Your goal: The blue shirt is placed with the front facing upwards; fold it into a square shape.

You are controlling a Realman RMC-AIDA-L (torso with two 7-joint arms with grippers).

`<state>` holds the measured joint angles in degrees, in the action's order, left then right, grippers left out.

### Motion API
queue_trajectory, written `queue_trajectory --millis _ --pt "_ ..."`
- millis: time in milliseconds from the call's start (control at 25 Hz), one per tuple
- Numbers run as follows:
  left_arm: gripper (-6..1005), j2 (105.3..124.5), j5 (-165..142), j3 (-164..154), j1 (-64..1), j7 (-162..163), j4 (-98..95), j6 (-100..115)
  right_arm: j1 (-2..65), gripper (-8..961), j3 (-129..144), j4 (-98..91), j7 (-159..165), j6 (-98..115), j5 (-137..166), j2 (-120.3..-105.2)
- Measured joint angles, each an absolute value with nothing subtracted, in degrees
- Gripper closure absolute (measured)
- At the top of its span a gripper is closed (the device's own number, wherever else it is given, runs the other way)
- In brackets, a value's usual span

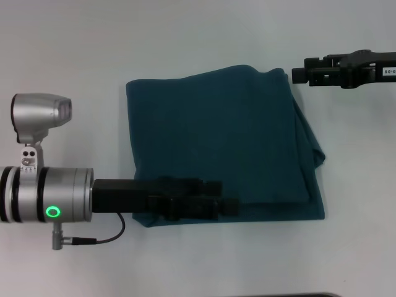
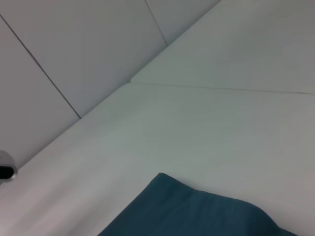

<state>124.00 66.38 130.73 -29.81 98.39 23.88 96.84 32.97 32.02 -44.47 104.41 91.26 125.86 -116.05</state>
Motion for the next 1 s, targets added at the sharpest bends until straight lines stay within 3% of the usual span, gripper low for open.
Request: queue_trajectory --millis 400,1000 --pt "89 124.57 66.5 128.1 -33.5 98.4 19.4 89.5 33.0 307 32.3 -44.5 104.3 91.1 125.9 -116.11" --pt "87 124.15 66.3 127.2 -33.4 98.7 19.1 88.1 33.0 297 32.1 -44.5 104.3 91.1 125.9 -116.1"
